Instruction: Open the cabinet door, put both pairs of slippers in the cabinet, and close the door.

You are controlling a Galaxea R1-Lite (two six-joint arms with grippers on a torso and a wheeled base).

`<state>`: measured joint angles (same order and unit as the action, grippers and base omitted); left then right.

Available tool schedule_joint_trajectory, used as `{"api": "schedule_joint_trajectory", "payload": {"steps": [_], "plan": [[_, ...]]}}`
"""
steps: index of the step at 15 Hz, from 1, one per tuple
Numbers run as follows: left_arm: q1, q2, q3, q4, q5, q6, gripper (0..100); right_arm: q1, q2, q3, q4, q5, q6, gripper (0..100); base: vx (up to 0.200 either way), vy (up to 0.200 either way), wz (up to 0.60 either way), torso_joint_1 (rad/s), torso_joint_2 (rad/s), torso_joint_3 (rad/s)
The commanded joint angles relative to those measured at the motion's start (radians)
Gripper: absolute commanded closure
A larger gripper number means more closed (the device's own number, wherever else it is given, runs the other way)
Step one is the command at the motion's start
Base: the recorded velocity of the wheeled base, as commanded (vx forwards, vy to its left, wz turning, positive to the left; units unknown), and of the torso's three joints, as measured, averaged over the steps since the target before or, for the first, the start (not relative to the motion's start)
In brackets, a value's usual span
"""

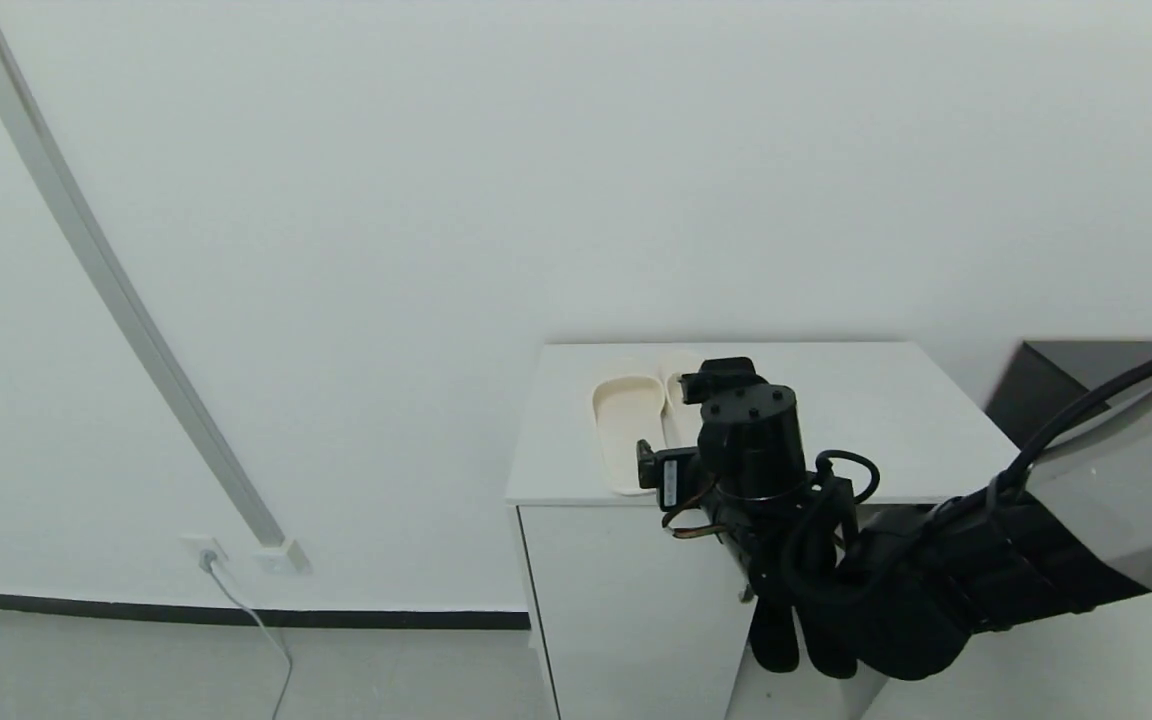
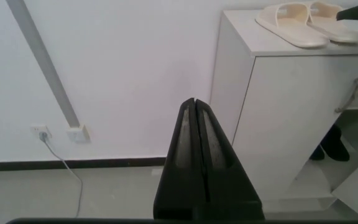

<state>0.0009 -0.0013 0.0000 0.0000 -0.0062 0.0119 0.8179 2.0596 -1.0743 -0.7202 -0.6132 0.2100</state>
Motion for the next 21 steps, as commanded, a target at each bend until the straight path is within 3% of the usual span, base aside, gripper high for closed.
{"api": "schedule_joint_trajectory", "payload": {"steps": [1, 5, 17, 18, 21], "plan": [[-0.001, 0.001, 0.0, -0.002, 0.0, 0.0, 100, -0.013, 0.036, -0.023, -0.002, 0.004, -0.006, 0, 0.2, 0.0, 0.0, 0.002, 0.0, -0.002], [-0.001, 0.001, 0.0, -0.002, 0.0, -0.001, 100, -0.032, 0.126, -0.127, 0.002, 0.007, -0.009, 0, 0.05, 0.0, 0.0, -0.001, 0.0, 0.001], [0.001, 0.001, 0.0, -0.002, 0.0, -0.001, 100, -0.071, 0.248, -0.266, -0.001, 0.033, -0.038, 0, 0.0, 0.0, 0.0, 0.0, 0.0, 0.0], [0.001, 0.001, 0.0, -0.002, 0.0, -0.001, 100, -0.072, 0.249, -0.268, -0.001, 0.033, -0.038, 100, 0.0, 0.0, 0.0, 0.0, 0.0, 0.0], [-0.001, 0.001, 0.0, -0.002, 0.0, -0.001, 100, -0.075, 0.246, -0.271, -0.002, 0.032, -0.038, 100, 0.0, 0.0, 0.0, 0.0, 0.0, 0.0]]}}
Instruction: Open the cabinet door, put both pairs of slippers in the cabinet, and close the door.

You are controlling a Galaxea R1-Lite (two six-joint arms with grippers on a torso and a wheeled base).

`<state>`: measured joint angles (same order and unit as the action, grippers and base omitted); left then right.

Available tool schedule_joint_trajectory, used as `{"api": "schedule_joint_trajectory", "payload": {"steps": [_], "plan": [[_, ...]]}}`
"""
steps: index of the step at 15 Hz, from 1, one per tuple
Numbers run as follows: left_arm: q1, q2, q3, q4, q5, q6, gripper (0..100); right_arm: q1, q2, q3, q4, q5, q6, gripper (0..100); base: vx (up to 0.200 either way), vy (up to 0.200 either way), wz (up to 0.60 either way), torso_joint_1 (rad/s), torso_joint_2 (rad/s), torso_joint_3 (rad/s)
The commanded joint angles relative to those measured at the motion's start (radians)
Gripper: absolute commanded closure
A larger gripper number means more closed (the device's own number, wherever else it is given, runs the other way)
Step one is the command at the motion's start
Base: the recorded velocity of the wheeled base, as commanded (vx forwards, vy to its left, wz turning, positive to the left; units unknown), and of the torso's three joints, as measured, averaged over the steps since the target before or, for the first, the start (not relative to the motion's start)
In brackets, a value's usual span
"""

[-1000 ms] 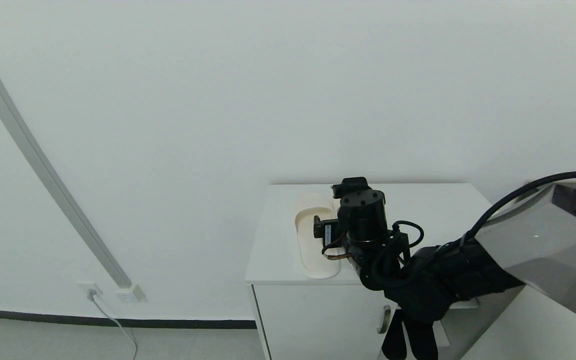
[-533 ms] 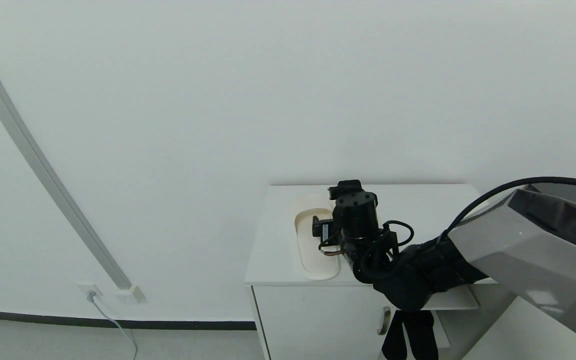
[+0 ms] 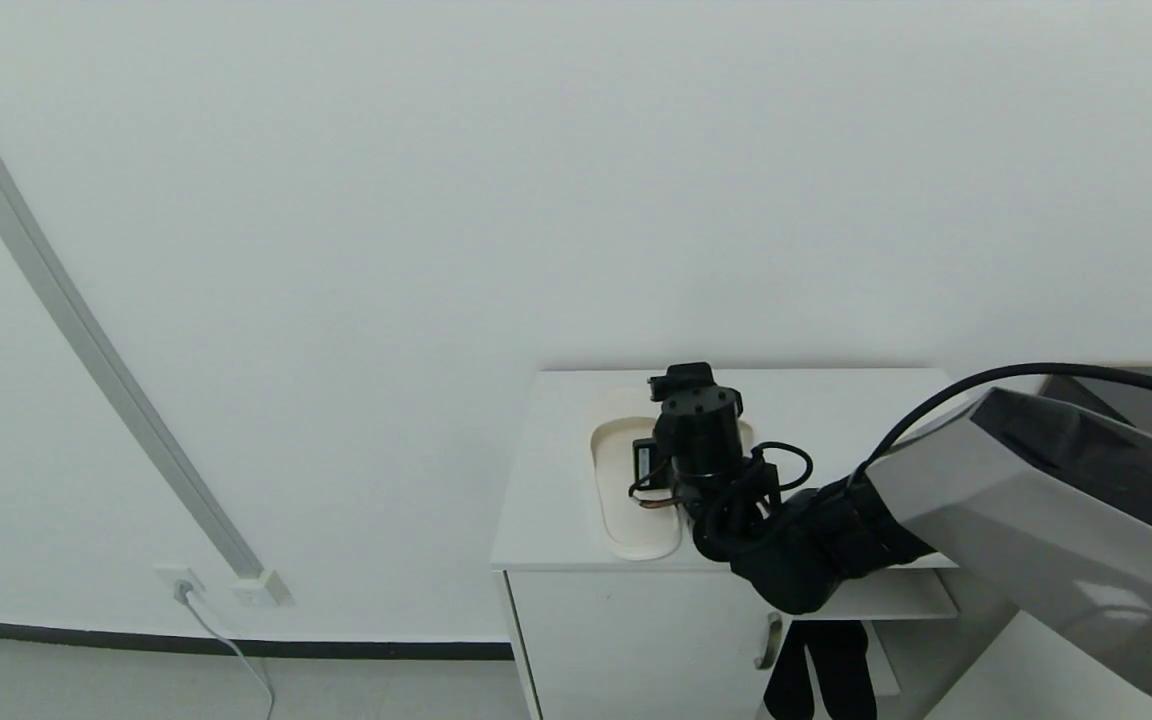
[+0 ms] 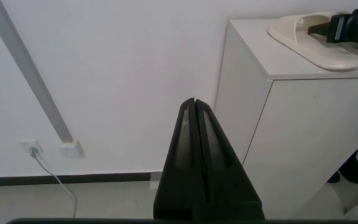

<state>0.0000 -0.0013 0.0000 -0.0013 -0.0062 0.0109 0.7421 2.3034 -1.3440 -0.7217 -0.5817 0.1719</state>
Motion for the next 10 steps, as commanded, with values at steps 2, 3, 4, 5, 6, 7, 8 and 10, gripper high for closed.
{"api": "schedule_joint_trajectory", "payload": {"steps": [2, 3, 4, 5, 6, 7, 8, 10], "plan": [[0.002, 0.001, 0.0, 0.0, 0.0, 0.0, 100, 0.0, -0.027, 0.009, 0.001, -0.003, 0.0, 100, 0.0, 0.0, 0.0, 0.0, 0.0, 0.0], [0.002, 0.001, 0.0, 0.0, 0.0, 0.0, 100, 0.003, -0.048, 0.028, 0.001, -0.001, 0.0, 100, 0.0, 0.0, 0.0, 0.0, 0.0, 0.0], [0.0, 0.001, 0.0, 0.0, 0.0, 0.0, 100, 0.01, -0.073, 0.042, 0.001, -0.001, 0.0, 100, 0.0, 0.0, 0.0, 0.0, 0.0, 0.0], [0.0, 0.001, 0.0, 0.0, 0.0, 0.0, 100, 0.02, -0.102, 0.068, 0.001, -0.001, 0.0, 100, 0.0, 0.0, 0.0, 0.0, 0.0, 0.0], [0.002, 0.001, 0.0, 0.0, 0.0, 0.0, 100, 0.028, -0.142, 0.106, 0.001, 0.002, 0.0, 100, 0.0, 0.0, 0.0, 0.0, 0.0, 0.0], [0.002, 0.001, 0.0, 0.0, 0.002, -0.002, 100, 0.036, -0.193, 0.155, 0.001, 0.002, -0.006, 100, 0.0, 0.0, 0.0, 0.0, 0.0, 0.0], [0.002, 0.001, 0.0, 0.0, 0.002, -0.002, 100, 0.043, -0.257, 0.212, 0.001, 0.008, -0.02, 100, 0.0, 0.0, 0.0, 0.0, 0.0, 0.0], [0.0, 0.001, 0.0, 0.0, 0.002, -0.002, 100, 0.085, -0.42, 0.401, 0.001, 0.052, -0.023, 100, 0.0, 0.0, 0.0, 0.0, 0.0, 0.0]]}}
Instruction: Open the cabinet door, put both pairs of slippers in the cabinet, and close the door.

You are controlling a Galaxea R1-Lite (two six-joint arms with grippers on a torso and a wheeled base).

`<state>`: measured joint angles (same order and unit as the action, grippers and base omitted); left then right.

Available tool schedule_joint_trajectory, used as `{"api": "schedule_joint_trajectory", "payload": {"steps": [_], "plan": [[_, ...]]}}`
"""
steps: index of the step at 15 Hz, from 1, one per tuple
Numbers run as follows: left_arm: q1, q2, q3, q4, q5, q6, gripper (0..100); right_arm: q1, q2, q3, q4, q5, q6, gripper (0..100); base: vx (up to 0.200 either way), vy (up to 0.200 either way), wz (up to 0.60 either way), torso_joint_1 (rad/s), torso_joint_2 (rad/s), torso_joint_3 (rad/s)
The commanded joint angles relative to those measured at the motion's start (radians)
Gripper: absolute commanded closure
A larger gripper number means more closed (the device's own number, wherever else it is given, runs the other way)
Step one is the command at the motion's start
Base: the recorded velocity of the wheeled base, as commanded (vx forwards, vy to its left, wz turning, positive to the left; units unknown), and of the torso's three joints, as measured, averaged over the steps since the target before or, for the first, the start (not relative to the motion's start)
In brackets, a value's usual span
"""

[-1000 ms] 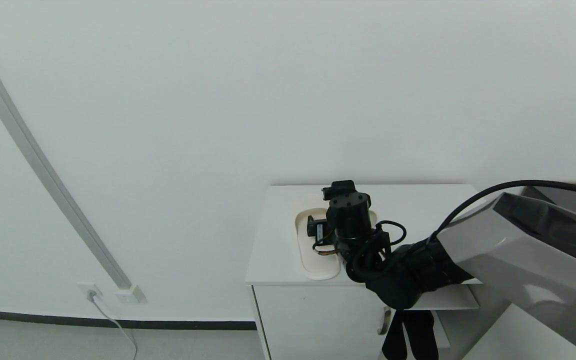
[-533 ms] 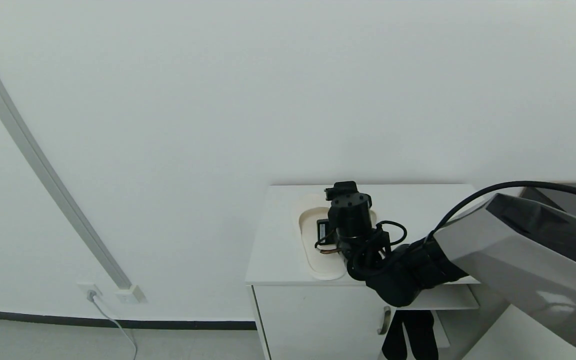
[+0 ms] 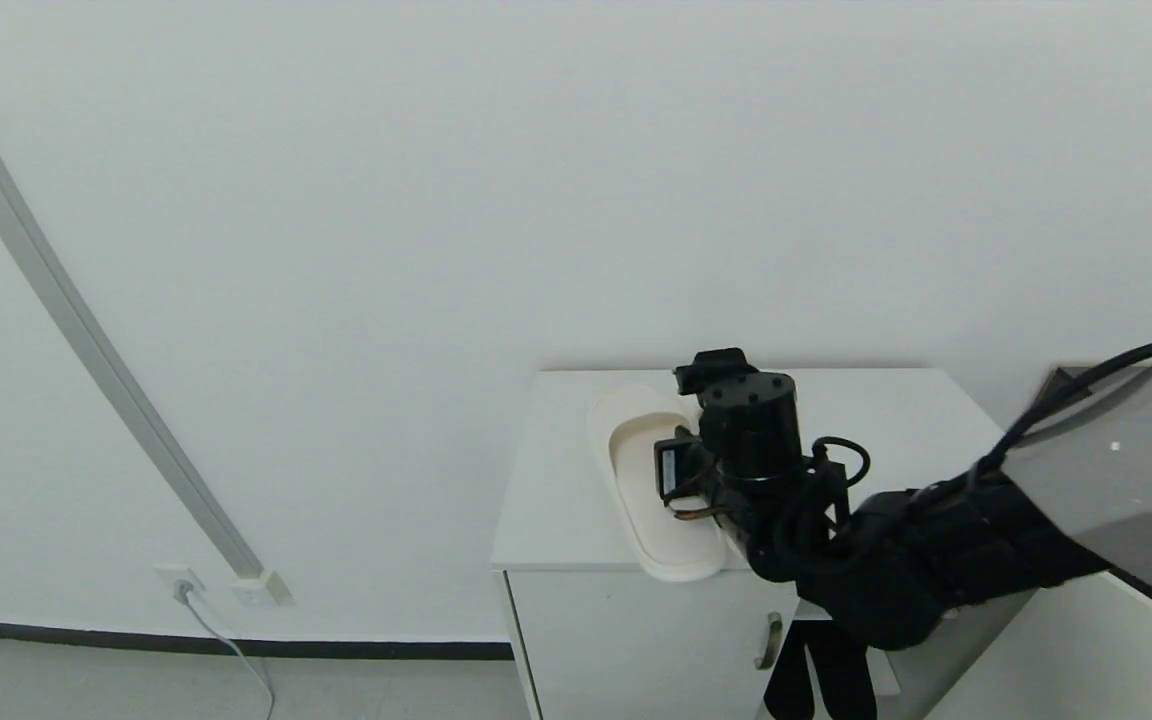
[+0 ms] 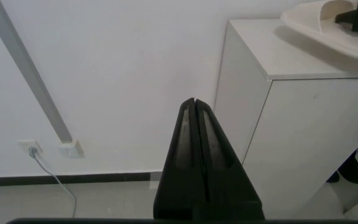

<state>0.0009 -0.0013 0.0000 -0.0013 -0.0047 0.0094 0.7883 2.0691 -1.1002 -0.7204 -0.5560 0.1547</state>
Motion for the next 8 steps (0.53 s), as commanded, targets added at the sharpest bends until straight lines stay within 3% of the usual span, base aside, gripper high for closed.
{"api": "schedule_joint_trajectory", "payload": {"steps": [1, 3, 8], "plan": [[-0.001, 0.001, 0.0, 0.0, 0.0, 0.0, 100, 0.057, -0.247, 0.237, -0.001, 0.027, -0.004, 100, 0.0, 0.0, 0.0, 0.0, 0.0, 0.0], [0.001, 0.001, 0.0, 0.0, 0.0, 0.0, 100, 0.092, -0.336, 0.359, 0.001, 0.027, -0.001, 100, 0.0, 0.0, 0.0, 0.0, 0.0, 0.0], [-0.001, 0.001, 0.0, 0.0, 0.0, 0.0, 100, 0.112, -0.33, 0.372, 0.001, 0.027, 0.002, 100, 0.0, 0.0, 0.0, 0.0, 0.0, 0.0]]}}
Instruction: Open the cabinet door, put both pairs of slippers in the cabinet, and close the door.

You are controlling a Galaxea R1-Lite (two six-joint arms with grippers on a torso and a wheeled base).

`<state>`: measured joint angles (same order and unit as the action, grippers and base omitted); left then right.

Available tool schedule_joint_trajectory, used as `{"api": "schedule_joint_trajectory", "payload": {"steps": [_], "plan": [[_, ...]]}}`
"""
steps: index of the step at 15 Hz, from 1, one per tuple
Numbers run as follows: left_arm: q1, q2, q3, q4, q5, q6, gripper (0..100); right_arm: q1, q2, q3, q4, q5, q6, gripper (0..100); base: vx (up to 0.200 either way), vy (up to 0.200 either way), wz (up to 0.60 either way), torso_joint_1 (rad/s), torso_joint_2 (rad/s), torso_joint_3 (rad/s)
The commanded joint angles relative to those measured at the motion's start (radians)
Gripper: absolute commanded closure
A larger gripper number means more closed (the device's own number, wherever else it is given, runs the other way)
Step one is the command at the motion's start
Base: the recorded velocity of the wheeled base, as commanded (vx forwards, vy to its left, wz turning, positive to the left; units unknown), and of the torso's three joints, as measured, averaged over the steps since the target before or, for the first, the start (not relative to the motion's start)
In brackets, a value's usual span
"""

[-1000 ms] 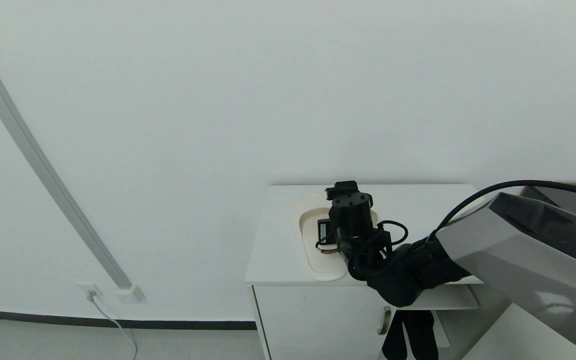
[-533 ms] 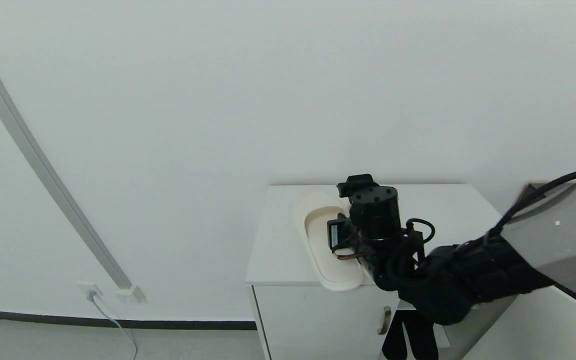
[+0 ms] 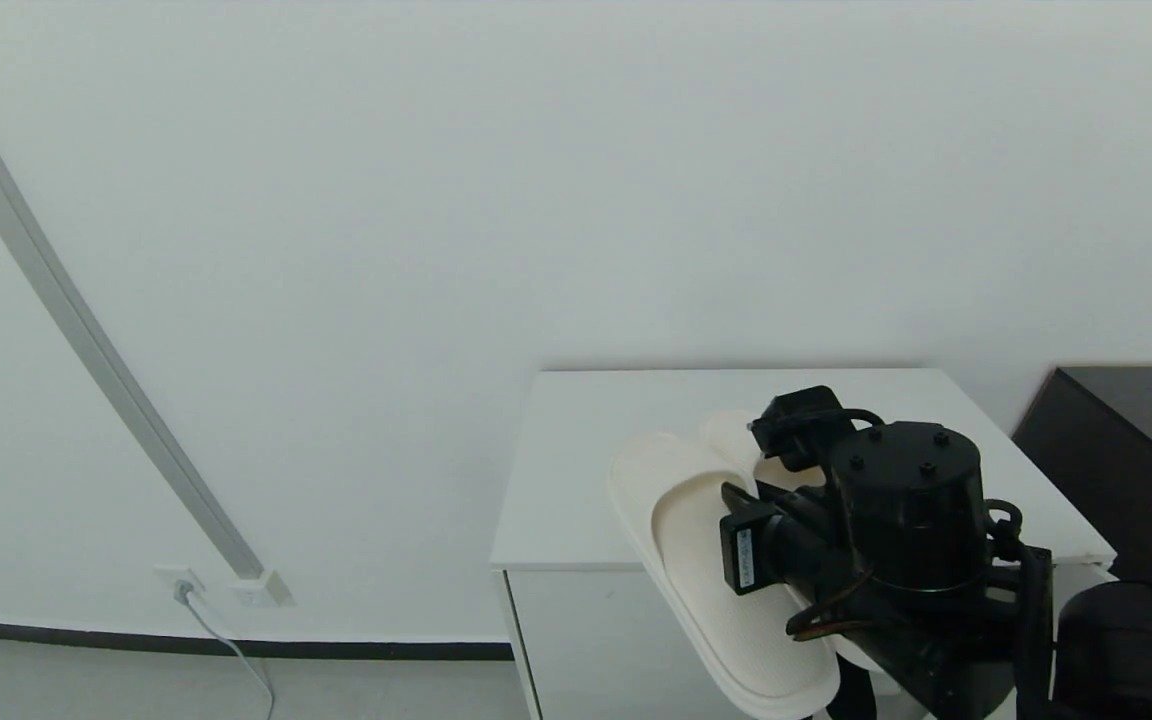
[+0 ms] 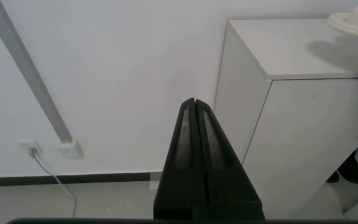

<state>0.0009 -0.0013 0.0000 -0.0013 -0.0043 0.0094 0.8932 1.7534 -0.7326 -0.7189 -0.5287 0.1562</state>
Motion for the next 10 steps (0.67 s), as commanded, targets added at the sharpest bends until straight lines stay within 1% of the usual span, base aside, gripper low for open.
{"api": "schedule_joint_trajectory", "payload": {"steps": [1, 10], "plan": [[-0.001, 0.001, 0.0, 0.0, 0.0, 0.0, 100, 0.012, -0.014, 0.004, -0.001, -0.002, 0.0, 100, -0.2, 0.0, 0.0, 0.007, 0.01, -0.002], [0.001, 0.001, 0.0, 0.0, -0.002, -0.002, 100, 0.015, -0.015, 0.022, -0.002, -0.007, 0.006, 100, -0.2, 0.0, 0.0, 0.005, 0.0, 0.004]]}}
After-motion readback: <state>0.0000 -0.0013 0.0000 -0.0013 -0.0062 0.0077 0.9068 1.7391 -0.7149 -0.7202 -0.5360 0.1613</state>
